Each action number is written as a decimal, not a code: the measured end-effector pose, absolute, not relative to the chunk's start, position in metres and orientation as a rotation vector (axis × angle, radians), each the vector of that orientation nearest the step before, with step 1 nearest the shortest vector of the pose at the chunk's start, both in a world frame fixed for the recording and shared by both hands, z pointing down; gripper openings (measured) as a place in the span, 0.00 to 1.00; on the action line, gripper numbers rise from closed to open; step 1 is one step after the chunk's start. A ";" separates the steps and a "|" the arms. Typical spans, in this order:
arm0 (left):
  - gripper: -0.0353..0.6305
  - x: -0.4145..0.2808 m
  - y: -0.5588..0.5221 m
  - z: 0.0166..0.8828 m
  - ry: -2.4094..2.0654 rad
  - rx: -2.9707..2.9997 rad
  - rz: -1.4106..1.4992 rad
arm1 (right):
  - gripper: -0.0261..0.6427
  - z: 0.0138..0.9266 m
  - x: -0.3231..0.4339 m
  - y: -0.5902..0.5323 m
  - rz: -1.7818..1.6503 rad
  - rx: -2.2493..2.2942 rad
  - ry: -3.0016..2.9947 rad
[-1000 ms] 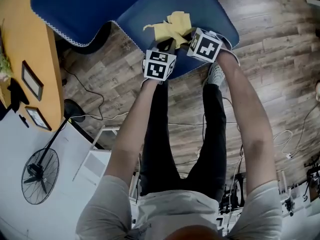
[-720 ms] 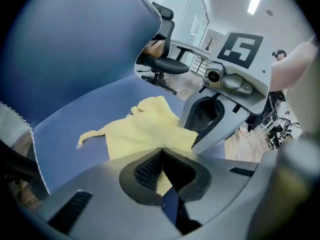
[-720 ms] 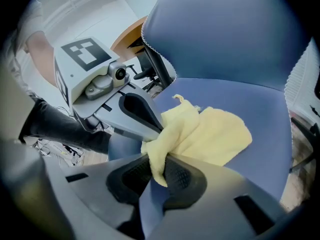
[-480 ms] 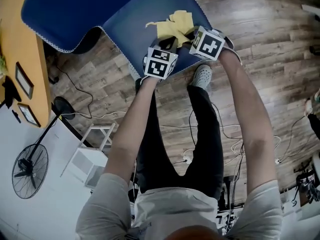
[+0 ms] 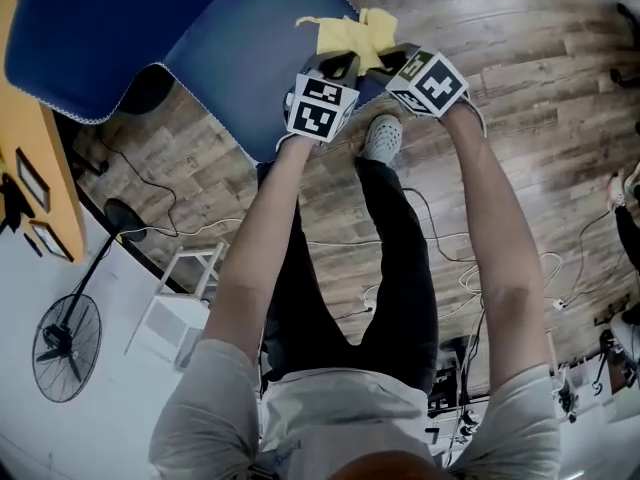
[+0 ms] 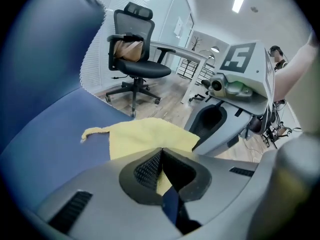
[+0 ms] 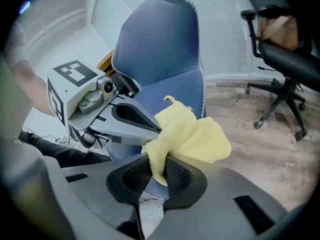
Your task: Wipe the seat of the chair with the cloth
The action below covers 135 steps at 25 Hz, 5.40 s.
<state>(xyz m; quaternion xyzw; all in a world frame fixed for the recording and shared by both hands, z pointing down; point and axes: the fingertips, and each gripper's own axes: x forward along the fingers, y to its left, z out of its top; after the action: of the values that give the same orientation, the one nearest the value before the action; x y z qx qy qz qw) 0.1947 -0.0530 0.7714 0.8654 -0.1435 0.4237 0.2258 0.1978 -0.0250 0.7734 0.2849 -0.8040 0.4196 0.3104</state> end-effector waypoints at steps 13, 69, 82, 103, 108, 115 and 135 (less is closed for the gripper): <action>0.09 0.190 -0.018 0.770 -0.249 2.348 1.165 | 0.14 0.775 0.186 0.015 1.394 1.083 -2.004; 0.09 -0.079 -0.049 0.754 0.027 2.389 1.296 | 0.14 0.762 -0.076 -0.022 1.252 1.745 -1.651; 0.09 -0.127 -0.006 0.760 -0.019 2.329 1.364 | 0.14 0.762 -0.124 0.021 1.188 1.549 -1.782; 0.09 -0.160 0.067 0.517 -0.492 2.380 0.909 | 0.14 0.522 -0.062 0.137 0.823 1.686 -1.826; 0.09 -0.167 0.080 0.451 -0.551 2.390 0.812 | 0.14 0.454 -0.076 0.162 0.915 1.786 -1.897; 0.09 -0.171 0.074 0.375 -0.613 2.432 0.703 | 0.14 0.386 -0.084 0.168 0.962 1.897 -1.953; 0.09 -0.159 0.097 0.298 -0.637 2.515 0.663 | 0.14 0.316 -0.034 0.207 1.082 2.056 -1.991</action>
<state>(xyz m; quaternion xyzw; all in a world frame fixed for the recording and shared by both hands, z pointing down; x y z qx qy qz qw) -0.1591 0.0971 0.2975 0.9140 -0.2317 0.2410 0.2298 -0.0340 0.2066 0.3165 0.6713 -0.6503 0.3532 0.0411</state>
